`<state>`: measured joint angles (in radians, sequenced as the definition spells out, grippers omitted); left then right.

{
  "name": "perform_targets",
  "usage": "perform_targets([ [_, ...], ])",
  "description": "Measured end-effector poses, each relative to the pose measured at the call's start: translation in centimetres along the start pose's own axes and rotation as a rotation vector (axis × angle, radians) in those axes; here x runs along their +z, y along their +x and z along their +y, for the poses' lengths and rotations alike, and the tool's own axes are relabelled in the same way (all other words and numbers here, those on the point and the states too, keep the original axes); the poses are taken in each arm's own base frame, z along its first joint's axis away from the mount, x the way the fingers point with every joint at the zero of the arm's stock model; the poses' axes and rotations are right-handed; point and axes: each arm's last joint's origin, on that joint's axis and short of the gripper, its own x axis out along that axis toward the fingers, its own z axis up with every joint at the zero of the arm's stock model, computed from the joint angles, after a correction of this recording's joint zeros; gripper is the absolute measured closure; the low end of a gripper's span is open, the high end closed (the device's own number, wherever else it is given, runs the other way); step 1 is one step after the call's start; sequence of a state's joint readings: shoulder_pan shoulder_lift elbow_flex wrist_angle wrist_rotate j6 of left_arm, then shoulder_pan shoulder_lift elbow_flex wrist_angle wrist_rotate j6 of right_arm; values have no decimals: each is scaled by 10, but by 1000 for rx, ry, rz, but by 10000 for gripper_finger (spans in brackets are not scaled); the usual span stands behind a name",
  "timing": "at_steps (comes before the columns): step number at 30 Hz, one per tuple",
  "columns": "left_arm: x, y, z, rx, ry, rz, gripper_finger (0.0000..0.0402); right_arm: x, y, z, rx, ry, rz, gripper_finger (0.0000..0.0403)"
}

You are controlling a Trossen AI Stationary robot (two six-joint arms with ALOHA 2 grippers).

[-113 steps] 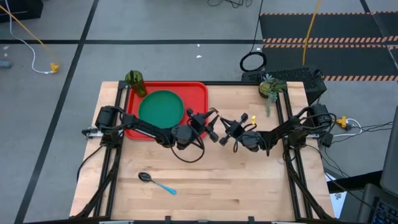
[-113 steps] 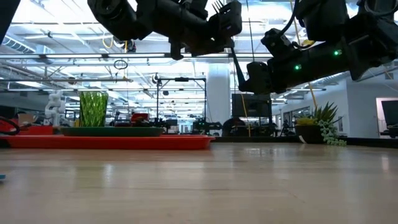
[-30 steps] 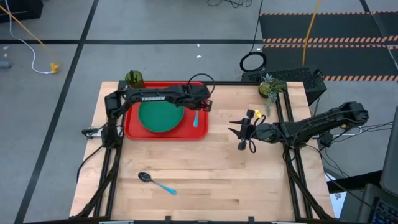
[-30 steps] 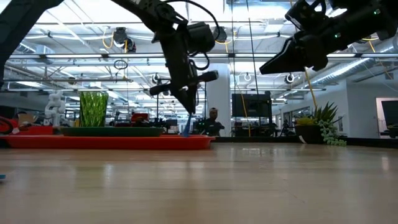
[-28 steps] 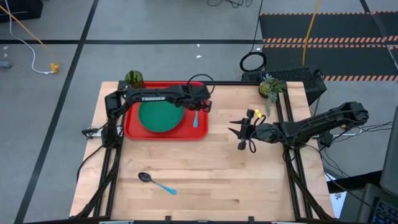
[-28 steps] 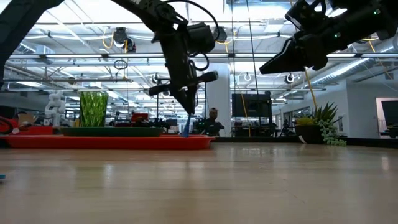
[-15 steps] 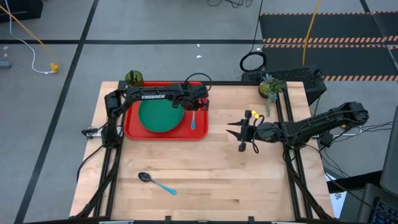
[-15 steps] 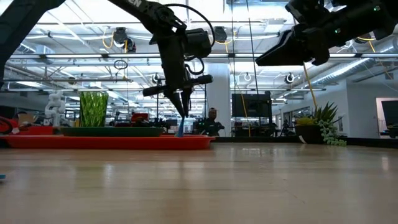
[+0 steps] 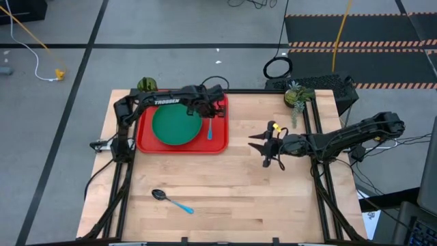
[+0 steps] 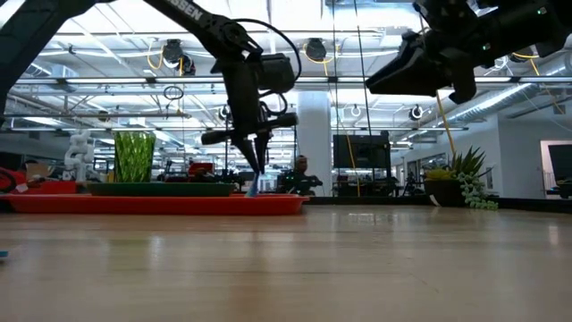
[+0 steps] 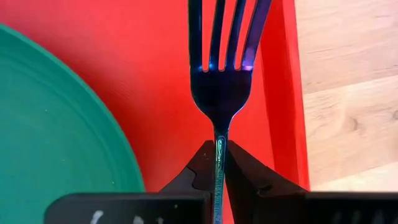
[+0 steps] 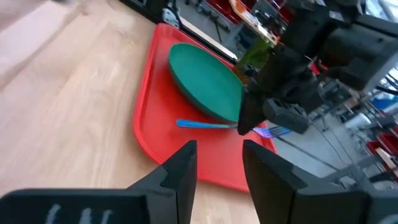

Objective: Pick and place plate/cup/fork/spoon on tray
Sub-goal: Put the blue fork on the orange tray to the right side of the green plate

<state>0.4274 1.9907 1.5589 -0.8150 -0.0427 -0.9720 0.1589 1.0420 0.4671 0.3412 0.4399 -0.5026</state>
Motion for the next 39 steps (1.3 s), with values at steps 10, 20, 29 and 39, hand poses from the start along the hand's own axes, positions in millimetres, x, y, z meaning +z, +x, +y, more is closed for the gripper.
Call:
perform_targets([
  [10,-5,5,3,27,-18,17,381,7,0,-1,50,10,-106,280],
  [20,-9,14,10,64,-25,9,380,8,0,-1,58,20,-110,280],
  [29,-9,20,10,73,-18,-10,380,8,0,-1,57,21,-110,280],
  [39,-6,38,8,62,-1,-18,380,8,0,-1,58,47,-110,280],
])
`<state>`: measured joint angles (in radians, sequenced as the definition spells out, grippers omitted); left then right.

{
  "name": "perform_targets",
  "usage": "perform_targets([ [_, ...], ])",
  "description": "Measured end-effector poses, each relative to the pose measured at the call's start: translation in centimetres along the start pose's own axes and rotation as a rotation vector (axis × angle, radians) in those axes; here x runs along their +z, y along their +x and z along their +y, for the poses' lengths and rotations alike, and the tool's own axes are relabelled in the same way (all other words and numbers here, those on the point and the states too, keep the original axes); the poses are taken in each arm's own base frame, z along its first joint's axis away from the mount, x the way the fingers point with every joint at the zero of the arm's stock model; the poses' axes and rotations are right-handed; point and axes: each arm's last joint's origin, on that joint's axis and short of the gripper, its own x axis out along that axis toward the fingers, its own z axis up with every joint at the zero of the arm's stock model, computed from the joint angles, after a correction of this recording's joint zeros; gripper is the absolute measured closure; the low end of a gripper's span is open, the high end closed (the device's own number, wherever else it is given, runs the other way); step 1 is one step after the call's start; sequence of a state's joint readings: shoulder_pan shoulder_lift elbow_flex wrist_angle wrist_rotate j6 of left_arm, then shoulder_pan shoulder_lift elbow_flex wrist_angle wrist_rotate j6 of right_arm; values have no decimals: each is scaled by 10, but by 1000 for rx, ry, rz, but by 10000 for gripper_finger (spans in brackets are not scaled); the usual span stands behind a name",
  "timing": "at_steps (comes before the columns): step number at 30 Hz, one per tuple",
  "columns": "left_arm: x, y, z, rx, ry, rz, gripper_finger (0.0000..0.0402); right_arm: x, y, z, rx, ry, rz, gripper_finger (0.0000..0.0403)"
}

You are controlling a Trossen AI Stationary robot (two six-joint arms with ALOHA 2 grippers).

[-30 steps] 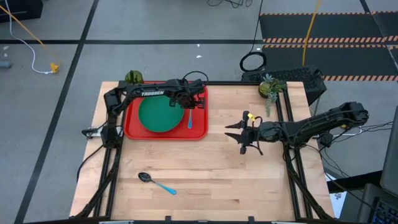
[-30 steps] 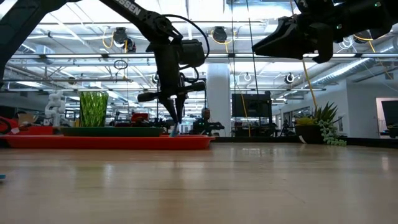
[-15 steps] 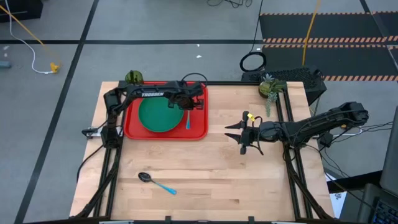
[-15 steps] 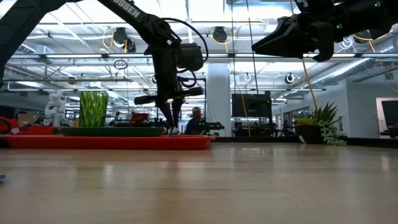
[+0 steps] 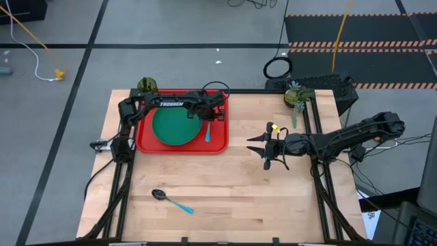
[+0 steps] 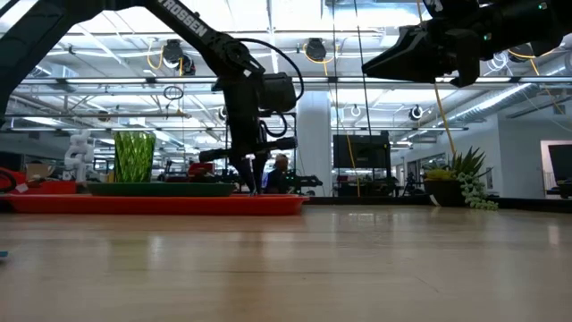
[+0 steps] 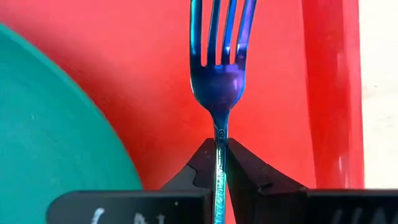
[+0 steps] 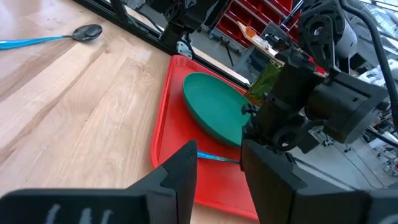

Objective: Pick and place plate/cup/fork/spoon on tray
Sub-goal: Put the blue fork on the orange tray to the right side of the green plate

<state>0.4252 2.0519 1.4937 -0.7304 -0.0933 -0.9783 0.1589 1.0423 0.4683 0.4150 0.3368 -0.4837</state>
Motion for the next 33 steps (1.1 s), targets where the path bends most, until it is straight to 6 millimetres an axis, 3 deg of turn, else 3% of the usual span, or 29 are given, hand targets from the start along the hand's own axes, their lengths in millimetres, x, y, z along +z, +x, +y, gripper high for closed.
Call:
perform_targets([
  [9,-1,13,3,37,26,19,380,0,0,0,0,0,0,280],
  [33,0,13,6,87,-41,-24,379,-1,0,0,3,-2,7,280],
])
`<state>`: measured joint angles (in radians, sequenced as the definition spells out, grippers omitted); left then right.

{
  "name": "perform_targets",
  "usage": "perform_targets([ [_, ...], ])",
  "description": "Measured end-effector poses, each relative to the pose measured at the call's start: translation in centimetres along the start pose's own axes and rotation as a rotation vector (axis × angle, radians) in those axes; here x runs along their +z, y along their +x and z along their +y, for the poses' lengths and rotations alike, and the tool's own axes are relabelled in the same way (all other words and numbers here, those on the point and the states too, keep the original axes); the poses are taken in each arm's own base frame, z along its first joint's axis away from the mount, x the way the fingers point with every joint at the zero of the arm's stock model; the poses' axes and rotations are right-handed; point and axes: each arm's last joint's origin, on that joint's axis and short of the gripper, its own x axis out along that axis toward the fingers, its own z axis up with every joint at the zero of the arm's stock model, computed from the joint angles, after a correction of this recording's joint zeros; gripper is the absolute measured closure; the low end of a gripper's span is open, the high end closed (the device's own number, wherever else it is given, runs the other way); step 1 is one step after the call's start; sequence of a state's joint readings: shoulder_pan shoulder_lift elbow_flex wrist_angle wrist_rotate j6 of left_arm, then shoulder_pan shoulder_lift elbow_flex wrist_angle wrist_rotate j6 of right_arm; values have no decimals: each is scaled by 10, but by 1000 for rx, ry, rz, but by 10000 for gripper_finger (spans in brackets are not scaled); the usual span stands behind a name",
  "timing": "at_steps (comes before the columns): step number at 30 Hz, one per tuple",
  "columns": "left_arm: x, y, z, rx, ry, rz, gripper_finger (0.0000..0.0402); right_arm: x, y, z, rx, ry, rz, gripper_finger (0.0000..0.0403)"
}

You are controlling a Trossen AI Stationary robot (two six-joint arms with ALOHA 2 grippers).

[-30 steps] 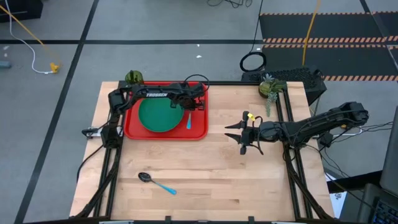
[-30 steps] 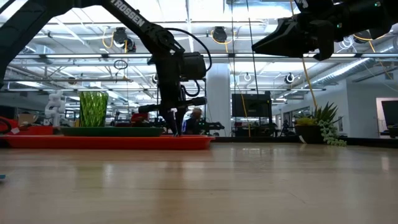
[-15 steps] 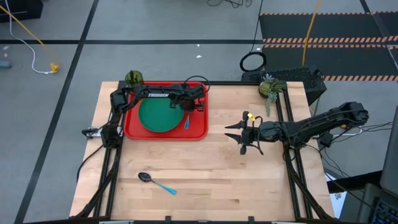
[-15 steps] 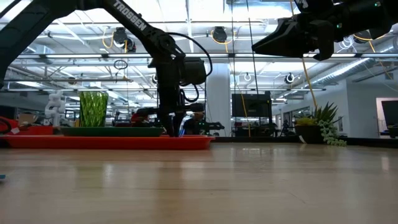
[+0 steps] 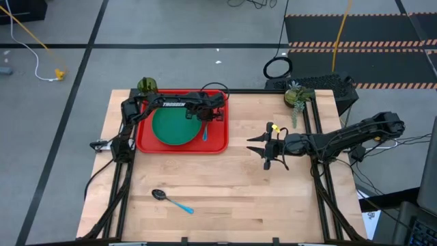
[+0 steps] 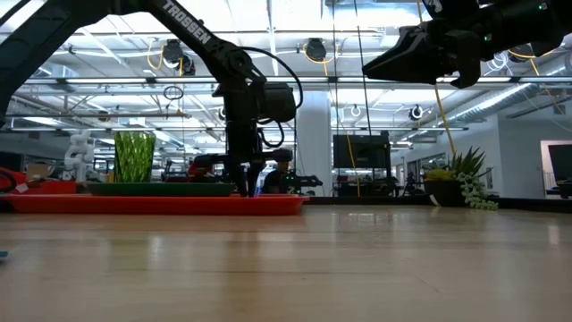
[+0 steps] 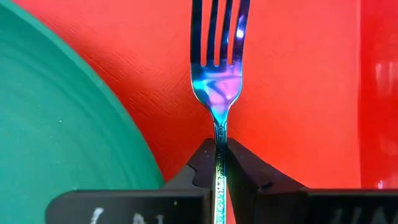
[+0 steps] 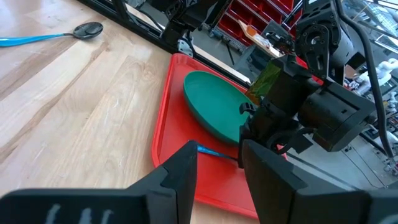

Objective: Pick and place plate/cup/fork/spoon on tray
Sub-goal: Put the blue fork on the orange tray to the right side of the green plate, then put the blue spoon on the orange tray to the right side of the blue fork

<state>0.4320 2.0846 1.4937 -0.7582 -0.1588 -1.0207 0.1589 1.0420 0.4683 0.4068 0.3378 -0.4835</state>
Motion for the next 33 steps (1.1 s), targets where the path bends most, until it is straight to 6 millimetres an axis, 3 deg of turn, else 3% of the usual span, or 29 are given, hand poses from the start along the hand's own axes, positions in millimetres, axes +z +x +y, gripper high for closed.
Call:
perform_targets([
  [10,1,0,0,15,-31,-27,333,0,0,0,0,0,0,280],
  [23,3,-2,-1,14,-16,-43,330,0,0,0,0,0,0,280],
  [33,11,-33,-28,-92,111,-109,330,0,0,0,0,0,0,280],
])
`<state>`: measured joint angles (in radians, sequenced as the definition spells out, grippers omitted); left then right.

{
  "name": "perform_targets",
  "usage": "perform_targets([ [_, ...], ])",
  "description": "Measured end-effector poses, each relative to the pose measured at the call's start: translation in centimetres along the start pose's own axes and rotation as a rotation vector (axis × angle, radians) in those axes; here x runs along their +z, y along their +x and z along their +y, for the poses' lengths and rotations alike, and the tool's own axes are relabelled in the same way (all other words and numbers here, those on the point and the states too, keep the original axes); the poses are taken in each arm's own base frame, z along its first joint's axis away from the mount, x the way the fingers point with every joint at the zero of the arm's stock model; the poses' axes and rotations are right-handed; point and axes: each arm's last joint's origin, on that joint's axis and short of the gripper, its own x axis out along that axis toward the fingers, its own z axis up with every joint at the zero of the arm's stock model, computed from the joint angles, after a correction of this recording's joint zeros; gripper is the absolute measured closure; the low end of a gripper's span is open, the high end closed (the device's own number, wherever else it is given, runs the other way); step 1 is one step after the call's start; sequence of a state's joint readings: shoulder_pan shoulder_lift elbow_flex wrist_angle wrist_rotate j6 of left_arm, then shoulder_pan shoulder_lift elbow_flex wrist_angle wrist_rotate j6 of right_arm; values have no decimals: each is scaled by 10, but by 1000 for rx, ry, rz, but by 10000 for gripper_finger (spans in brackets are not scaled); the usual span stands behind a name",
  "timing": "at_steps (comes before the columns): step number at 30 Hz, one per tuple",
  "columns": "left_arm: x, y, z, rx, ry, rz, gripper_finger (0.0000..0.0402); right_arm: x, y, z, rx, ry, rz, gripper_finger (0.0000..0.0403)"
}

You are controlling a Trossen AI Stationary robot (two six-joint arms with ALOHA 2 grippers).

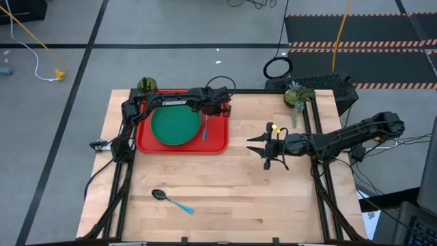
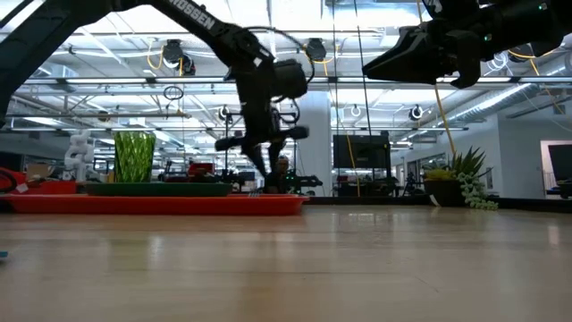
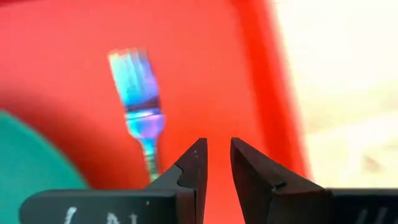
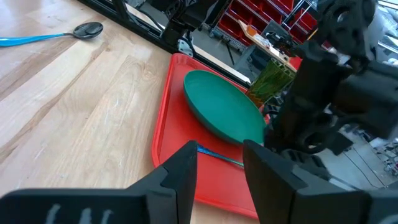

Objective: Pick and place plate/cup/fork/spoon on tray
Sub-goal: Put the blue spoon on the orange tray to the right side of the blue fork

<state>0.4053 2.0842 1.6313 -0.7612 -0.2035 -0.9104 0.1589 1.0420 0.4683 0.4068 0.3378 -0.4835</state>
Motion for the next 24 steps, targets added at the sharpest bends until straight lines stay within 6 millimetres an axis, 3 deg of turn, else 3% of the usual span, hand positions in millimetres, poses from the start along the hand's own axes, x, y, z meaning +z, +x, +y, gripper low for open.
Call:
perform_targets([
  [4,-9,-21,-25,-60,169,-30,330,0,0,0,0,0,0,280],
  [8,-36,-46,-54,-121,369,-47,330,0,0,0,0,1,1,280],
  [14,-96,-83,-75,-96,455,-68,330,-2,0,1,10,19,19,280],
  [19,-148,-116,-78,-62,446,-84,330,-6,0,3,29,18,56,280],
  [24,-201,-137,-80,-77,396,-45,330,-9,-1,7,50,13,91,280],
])
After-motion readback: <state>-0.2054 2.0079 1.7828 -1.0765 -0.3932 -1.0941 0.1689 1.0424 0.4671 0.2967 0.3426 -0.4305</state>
